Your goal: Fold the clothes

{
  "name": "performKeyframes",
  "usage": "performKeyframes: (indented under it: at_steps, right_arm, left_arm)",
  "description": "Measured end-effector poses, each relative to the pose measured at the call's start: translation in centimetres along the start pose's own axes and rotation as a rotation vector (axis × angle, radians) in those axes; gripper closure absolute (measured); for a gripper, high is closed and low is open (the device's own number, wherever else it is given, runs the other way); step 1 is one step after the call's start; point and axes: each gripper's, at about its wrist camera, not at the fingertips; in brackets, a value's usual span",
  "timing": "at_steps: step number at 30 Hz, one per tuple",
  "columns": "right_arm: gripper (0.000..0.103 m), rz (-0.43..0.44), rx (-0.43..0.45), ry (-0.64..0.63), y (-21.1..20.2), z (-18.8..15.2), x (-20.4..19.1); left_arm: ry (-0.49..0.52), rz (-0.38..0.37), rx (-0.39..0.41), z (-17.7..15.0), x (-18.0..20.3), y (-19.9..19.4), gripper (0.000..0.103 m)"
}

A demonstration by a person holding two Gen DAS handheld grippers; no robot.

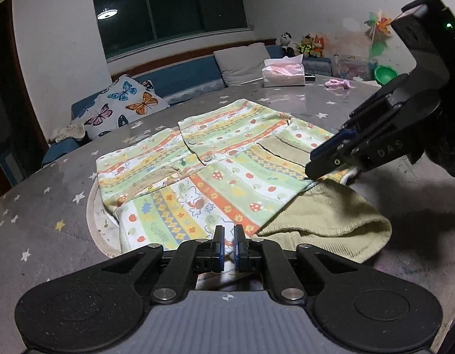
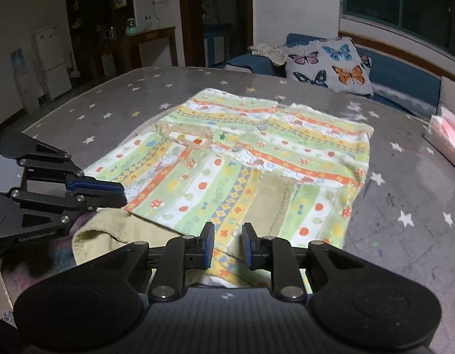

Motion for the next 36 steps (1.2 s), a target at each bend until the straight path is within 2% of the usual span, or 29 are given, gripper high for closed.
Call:
performKeyframes:
  at_steps: [3, 5, 7, 10, 11, 12, 16, 18, 20, 21, 23, 25, 27, 31, 34, 36]
  right_arm:
    - [0.083, 0.000, -0.004, 0.001, -0.3, -0.4, 0.1]
    - [0.083, 0.001, -0.003, 0.002, -0.9, -0.4, 0.3]
    - [0.083, -0.002, -0.009, -0.005, -1.5, -0.5, 0.5]
    - [0.082, -0.017, -0.022, -0.026, -2.2, -0.9, 0.6]
    - [0.078, -0.020, -0.025, -0.031, -2.4, -1.0, 0.7]
    - [0.069, -0.023, -0.029, -0.044, -2.6, -1.2, 0.6]
    - [0.060, -0.037, -0.040, -0.126, -3.6, -1.8, -0.1]
    - [0.053, -0.042, -0.041, -0.174, -4.0, -2.2, -0.6]
    - [0.052, -0.047, -0.042, -0.217, -4.2, -2.5, -1.0]
    - [0.050, -0.047, -0.042, -0.241, -4.2, -2.7, -1.2]
    - [0.046, -0.046, -0.039, -0.290, -4.2, -3.0, -1.7]
    - [0.038, -0.046, -0.031, -0.320, -4.2, -3.1, -1.9]
    - [0.038, -0.046, -0.015, -0.345, -4.0, -3.0, -2.2]
    - [0.037, -0.034, 0.025, -0.391, -3.5, -2.4, -2.6]
    - [0.038, -0.019, 0.036, -0.422, -2.7, -1.7, -3.1]
    - [0.042, -0.007, 0.039, -0.437, -1.8, -1.4, -3.5]
  left_arm:
    - [0.015, -0.003, 0.003, 0.1, -0.1, -0.5, 0.095]
    - [0.042, -0.002, 0.010, -0.1, -0.3, -1.5, 0.086]
    - [0.081, -0.001, 0.019, -0.4, -0.3, -2.5, 0.061]
    - [0.160, -0.016, 0.021, -1.2, 0.3, -3.4, 0.054]
    - [0.189, -0.022, 0.020, -1.5, 0.7, -3.6, 0.052]
    - [0.221, -0.026, 0.021, -1.7, 1.1, -3.6, 0.048]
    - [0.327, -0.018, 0.039, -2.3, 3.3, -2.8, 0.045]
    - [0.341, -0.017, 0.060, -2.1, 3.9, -2.3, 0.045]
    - [0.340, -0.014, 0.078, -1.8, 4.2, -1.9, 0.045]
    - [0.333, -0.015, 0.089, -1.6, 4.2, -1.8, 0.046]
    - [0.317, -0.020, 0.108, -1.1, 4.1, -1.7, 0.054]
    - [0.278, -0.039, 0.115, -0.5, 3.6, -1.6, 0.079]
    - [0.232, -0.054, 0.116, 0.3, 2.9, -1.5, 0.090]
    - [0.124, -0.079, 0.117, 2.0, 1.2, -1.1, 0.096]
    - [0.044, -0.084, 0.119, 3.6, -0.3, -0.6, 0.097]
    - [0.013, -0.087, 0.119, 4.5, -1.1, -0.1, 0.097]
Point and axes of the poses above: each gripper's, at about its wrist camera, not at the fingertips, and y roughly the way its jaws point, x to its right, z to its top, and after that the axes turned 1 degree about z, right-handed
